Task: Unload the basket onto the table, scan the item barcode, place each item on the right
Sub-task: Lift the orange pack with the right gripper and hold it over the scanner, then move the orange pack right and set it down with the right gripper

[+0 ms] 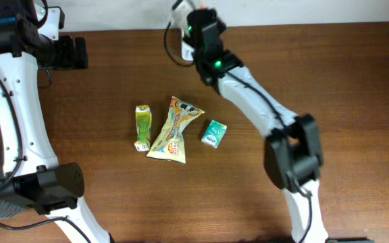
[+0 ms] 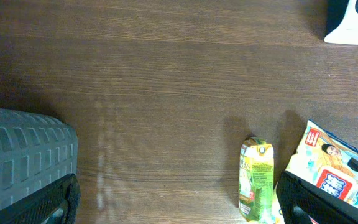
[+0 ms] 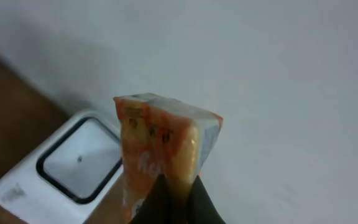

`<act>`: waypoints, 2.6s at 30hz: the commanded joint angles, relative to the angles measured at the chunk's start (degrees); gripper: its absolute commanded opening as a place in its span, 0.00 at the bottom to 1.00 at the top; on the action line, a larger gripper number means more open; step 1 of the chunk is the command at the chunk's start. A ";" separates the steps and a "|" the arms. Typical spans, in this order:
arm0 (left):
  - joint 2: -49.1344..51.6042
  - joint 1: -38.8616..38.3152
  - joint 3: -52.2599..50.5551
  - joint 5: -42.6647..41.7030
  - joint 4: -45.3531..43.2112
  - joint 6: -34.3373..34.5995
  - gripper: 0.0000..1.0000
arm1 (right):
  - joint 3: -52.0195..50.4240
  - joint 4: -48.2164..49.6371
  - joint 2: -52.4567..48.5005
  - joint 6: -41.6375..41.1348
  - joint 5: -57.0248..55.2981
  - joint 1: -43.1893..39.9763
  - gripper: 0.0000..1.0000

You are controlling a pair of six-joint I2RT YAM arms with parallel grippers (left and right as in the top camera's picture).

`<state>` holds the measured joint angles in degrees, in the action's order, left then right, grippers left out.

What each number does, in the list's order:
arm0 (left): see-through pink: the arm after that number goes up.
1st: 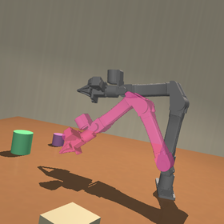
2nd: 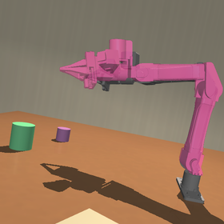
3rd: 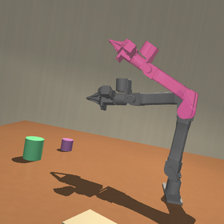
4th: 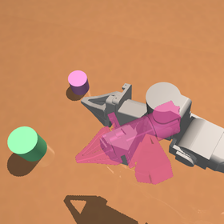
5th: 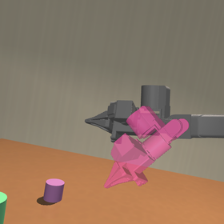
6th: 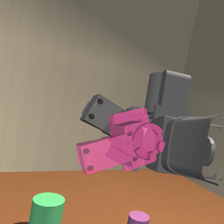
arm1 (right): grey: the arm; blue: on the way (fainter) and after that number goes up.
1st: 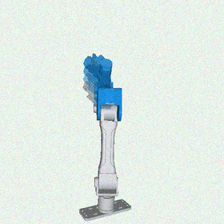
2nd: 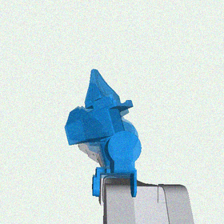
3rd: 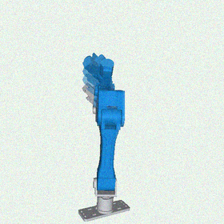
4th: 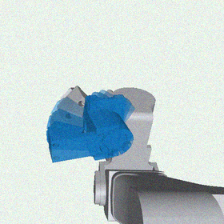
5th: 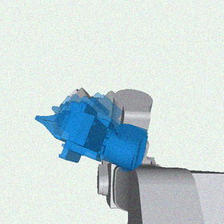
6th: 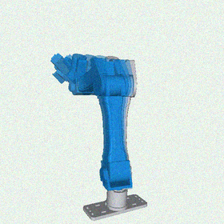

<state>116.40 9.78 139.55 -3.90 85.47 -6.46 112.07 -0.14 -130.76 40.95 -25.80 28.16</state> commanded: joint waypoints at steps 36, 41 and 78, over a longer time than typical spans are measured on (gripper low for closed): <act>0.09 0.52 -0.04 -0.37 -0.07 -0.74 0.99 | 0.13 15.39 -12.02 23.85 0.70 -0.07 0.04; 0.09 0.52 -0.04 -0.37 -0.07 -0.72 0.99 | 0.13 11.65 -4.92 19.06 -0.20 0.15 0.04; 0.09 0.50 -0.04 -0.37 -0.07 -0.74 0.99 | -39.17 -42.99 25.27 -63.12 27.82 -48.15 0.04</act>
<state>116.40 9.85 139.50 -3.92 85.49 -6.46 73.14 -43.62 -105.86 -13.80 9.76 -18.68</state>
